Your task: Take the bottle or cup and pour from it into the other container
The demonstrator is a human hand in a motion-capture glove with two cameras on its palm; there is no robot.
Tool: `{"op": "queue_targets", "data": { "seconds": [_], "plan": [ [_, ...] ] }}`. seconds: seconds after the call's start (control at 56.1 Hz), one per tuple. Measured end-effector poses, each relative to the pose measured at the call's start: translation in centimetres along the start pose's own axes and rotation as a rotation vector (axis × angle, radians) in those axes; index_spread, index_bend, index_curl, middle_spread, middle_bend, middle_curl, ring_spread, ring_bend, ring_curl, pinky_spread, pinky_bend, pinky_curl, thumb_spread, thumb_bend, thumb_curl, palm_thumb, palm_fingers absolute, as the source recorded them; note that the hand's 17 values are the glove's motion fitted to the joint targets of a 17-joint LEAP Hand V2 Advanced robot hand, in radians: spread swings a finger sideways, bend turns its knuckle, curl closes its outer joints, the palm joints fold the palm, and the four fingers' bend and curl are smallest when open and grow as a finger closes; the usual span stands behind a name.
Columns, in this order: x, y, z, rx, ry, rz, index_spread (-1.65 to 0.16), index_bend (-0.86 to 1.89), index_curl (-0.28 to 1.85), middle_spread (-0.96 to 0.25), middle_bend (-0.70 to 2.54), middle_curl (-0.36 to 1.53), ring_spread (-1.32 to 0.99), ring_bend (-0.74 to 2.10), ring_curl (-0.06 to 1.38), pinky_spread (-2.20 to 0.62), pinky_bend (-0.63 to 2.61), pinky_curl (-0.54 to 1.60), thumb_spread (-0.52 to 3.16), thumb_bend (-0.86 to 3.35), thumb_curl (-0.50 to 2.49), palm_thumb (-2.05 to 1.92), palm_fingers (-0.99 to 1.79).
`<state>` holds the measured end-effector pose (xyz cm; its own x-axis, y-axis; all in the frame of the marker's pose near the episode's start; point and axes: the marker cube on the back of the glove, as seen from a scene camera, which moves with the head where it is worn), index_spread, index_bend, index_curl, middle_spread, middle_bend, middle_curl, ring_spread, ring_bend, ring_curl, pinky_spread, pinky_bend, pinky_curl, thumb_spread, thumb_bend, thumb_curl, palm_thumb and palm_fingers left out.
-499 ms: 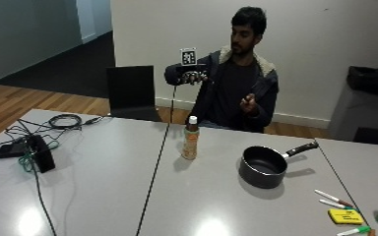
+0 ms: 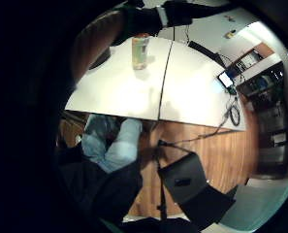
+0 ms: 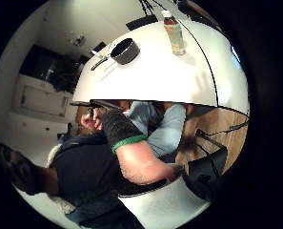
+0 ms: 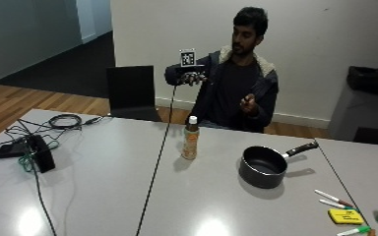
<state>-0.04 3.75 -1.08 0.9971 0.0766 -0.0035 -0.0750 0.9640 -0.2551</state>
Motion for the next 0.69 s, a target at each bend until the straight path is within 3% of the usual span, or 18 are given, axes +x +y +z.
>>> {"op": "queue_targets", "data": {
  "seconds": [0.143, 0.285, 0.41, 0.552, 0.641, 0.695],
  "plan": [
    [0.7, -0.3, 0.0, 0.006, 0.013, -0.137, -0.35, 0.18, 0.3, 0.04, 0.25, 0.27, 0.18, 0.16, 0.1, 0.35, 0.41, 0.28, 0.9, -0.03, 0.28, 0.22, 0.39],
    [0.8, -1.4, 0.1, 0.03, 0.013, -0.139, -0.35, 0.18, 0.31, 0.04, 0.25, 0.29, 0.18, 0.16, 0.11, 0.35, 0.4, 0.3, 0.91, -0.03, 0.3, 0.22, 0.39],
    [0.9, -2.5, 1.8, 0.118, -0.035, -0.027, -0.35, 0.17, 0.31, 0.04, 0.24, 0.3, 0.18, 0.17, 0.11, 0.35, 0.4, 0.31, 0.91, -0.03, 0.32, 0.22, 0.38],
    [2.8, -5.2, 5.7, 0.1, -0.156, -0.144, -0.34, 0.14, 0.3, 0.04, 0.25, 0.31, 0.18, 0.19, 0.13, 0.35, 0.41, 0.32, 0.9, -0.03, 0.33, 0.24, 0.38],
    [3.1, -8.0, 8.3, 0.112, -0.248, 0.031, -0.32, 0.12, 0.28, 0.06, 0.25, 0.32, 0.18, 0.19, 0.15, 0.35, 0.43, 0.33, 0.89, -0.03, 0.34, 0.25, 0.36],
    [3.6, -9.8, 9.7, 0.143, -0.286, 0.013, -0.3, 0.12, 0.28, 0.07, 0.24, 0.32, 0.18, 0.2, 0.16, 0.35, 0.44, 0.34, 0.88, -0.03, 0.34, 0.26, 0.34]
  ]
}}
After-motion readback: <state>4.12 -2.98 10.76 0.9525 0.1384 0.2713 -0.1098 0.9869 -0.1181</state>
